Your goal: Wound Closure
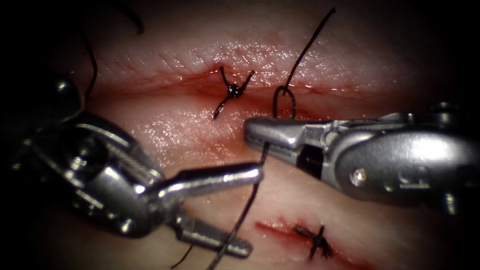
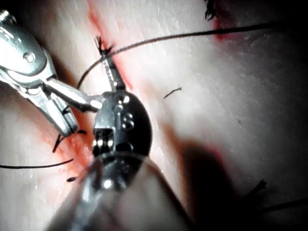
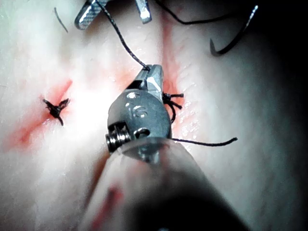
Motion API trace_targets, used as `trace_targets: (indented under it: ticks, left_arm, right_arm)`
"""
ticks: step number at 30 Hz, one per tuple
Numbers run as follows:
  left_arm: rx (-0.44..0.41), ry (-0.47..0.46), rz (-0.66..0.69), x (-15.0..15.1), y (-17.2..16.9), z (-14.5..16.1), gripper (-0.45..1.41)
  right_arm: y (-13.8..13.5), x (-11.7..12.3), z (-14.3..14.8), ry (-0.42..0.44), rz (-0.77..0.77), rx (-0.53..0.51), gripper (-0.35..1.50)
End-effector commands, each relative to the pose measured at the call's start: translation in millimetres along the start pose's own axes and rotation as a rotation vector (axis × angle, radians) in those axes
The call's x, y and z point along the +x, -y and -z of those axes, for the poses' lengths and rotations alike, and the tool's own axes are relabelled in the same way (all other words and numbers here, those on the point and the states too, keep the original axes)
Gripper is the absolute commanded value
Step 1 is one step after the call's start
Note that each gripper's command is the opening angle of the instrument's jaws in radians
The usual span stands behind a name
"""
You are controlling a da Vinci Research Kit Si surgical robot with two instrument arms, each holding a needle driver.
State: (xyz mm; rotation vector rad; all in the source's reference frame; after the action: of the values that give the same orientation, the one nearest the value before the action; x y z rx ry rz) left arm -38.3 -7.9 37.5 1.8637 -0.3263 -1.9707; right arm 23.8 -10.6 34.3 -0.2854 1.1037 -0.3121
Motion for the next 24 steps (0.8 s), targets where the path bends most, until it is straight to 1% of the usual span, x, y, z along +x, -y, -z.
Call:
trace_targets:
  ticks: [1,4,5,10,11,13,14,16,19,21,24]
  left_arm:
    - [0.011,0.007,-0.001,-0.4,-0.1,-0.7,0.91]
    - [0.016,0.014,-0.002,-0.4,-0.1,-0.8,0.93]
    - [0.016,0.014,-0.002,-0.4,-0.1,-0.8,0.93]
    - [0.017,0.018,-0.004,-0.6,-0.3,-1.2,0.91]
    - [0.018,0.02,-0.007,-0.9,-0.5,-1.5,0.86]
    - [0.017,0.019,-0.009,-1.3,-0.7,-1.4,0.78]
    - [0.017,0.019,-0.009,-1.3,-0.7,-1.4,0.78]
    - [0.017,0.021,-0.011,-1.6,-0.8,-1.3,0.73]
    - [0.013,0.01,-0.016,-2.1,-1.2,-1.4,0.59]
    - [0.013,0.011,-0.016,-2.1,-1.2,-1.4,0.56]
    - [0.01,-0.005,-0.018,-2.1,-1.3,-1.7,0.39]
  right_arm:
    - [-0.5,-1.1,-0.8,0.006,0.0,-0.002,-0.35]
    - [-1.1,-2.7,-0.6,0.019,-0.016,-0.005,-0.35]
    - [-1.1,-2.7,-0.6,0.019,-0.016,-0.005,-0.35]
    - [-1.7,-4.9,-0.4,0.025,-0.047,-0.005,-0.35]
    - [-1.9,-6.0,-0.4,0.025,-0.062,-0.007,-0.35]
    - [-1.9,-7.0,-0.2,0.026,-0.077,-0.009,-0.35]
    - [-1.9,-7.0,-0.2,0.026,-0.077,-0.009,-0.35]
    - [-2.0,-8.1,0.0,0.025,-0.105,-0.015,-0.35]
    - [-2.0,-10.2,0.1,0.037,-0.146,-0.023,-0.35]
    - [-2.0,-10.6,0.1,0.04,-0.156,-0.024,-0.35]
    - [-1.6,-11.8,0.0,0.048,-0.177,-0.029,-0.35]
